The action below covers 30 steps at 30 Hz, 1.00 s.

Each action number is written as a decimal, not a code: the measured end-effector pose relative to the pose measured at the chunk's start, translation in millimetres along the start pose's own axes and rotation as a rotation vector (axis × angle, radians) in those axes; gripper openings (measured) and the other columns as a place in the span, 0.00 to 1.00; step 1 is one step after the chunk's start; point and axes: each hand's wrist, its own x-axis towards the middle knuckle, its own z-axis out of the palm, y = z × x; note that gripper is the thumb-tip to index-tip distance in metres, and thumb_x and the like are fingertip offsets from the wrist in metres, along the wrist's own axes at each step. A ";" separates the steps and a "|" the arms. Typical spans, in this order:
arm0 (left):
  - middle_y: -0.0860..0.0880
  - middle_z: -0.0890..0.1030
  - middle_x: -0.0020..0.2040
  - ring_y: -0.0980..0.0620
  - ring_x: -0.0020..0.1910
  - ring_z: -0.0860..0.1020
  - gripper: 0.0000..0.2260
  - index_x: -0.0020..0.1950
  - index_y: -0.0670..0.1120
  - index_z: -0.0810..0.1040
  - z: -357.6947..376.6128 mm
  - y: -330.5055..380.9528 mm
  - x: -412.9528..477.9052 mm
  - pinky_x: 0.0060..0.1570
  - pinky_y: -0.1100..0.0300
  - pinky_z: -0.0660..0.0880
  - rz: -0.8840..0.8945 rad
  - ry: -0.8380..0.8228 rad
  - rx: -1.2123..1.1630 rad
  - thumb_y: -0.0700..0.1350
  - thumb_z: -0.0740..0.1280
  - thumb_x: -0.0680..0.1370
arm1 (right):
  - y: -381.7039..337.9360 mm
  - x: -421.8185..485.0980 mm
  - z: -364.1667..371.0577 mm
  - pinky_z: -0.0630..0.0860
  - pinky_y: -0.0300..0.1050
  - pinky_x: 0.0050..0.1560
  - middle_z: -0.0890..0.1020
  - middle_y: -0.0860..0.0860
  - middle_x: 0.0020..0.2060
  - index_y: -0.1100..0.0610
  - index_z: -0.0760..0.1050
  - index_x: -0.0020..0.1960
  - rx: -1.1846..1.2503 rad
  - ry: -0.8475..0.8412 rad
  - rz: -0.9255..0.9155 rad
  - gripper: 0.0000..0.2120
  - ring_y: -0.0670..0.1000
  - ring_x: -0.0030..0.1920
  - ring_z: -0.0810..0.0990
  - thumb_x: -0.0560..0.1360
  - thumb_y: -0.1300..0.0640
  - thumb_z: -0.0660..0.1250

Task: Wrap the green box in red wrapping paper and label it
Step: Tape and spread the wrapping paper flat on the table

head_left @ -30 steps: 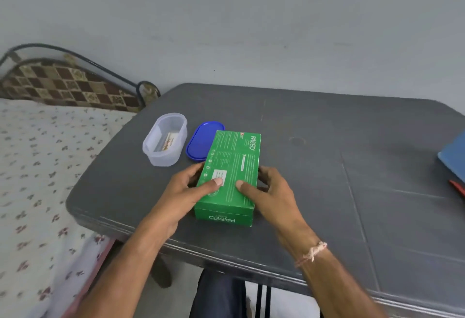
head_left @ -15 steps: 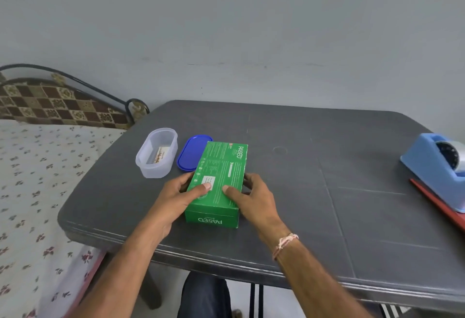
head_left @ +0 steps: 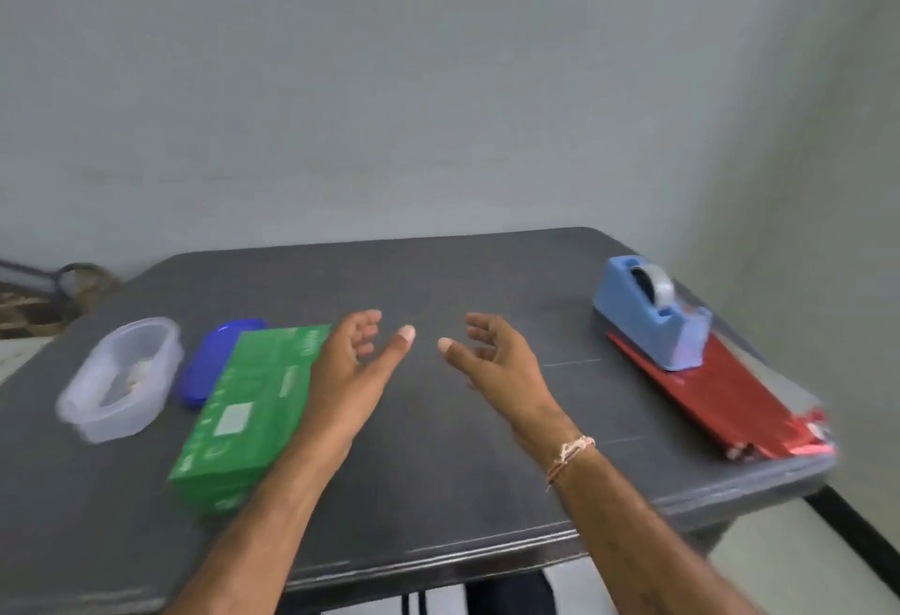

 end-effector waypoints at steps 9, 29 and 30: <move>0.48 0.81 0.58 0.53 0.55 0.80 0.22 0.65 0.47 0.77 197.0 17.3 0.8 0.48 0.60 0.75 -0.137 -0.403 -0.047 0.56 0.75 0.76 | 37.2 15.4 -191.7 0.72 0.49 0.63 0.75 0.50 0.62 0.55 0.72 0.71 -0.433 0.710 -0.088 0.37 0.52 0.63 0.72 0.67 0.48 0.81; 0.52 0.85 0.31 0.55 0.26 0.83 0.17 0.45 0.45 0.82 349.6 25.7 47.2 0.34 0.61 0.76 -0.296 -0.467 0.457 0.58 0.78 0.71 | 100.9 77.5 -272.1 0.69 0.44 0.32 0.75 0.46 0.31 0.56 0.74 0.39 -0.499 0.608 0.131 0.18 0.48 0.31 0.71 0.65 0.47 0.80; 0.52 0.85 0.31 0.56 0.26 0.83 0.15 0.44 0.46 0.82 350.6 26.4 46.7 0.34 0.61 0.75 -0.284 -0.474 0.485 0.57 0.78 0.71 | 100.1 78.6 -273.5 0.69 0.45 0.33 0.75 0.47 0.31 0.57 0.75 0.39 -0.497 0.608 0.131 0.19 0.48 0.31 0.71 0.65 0.46 0.80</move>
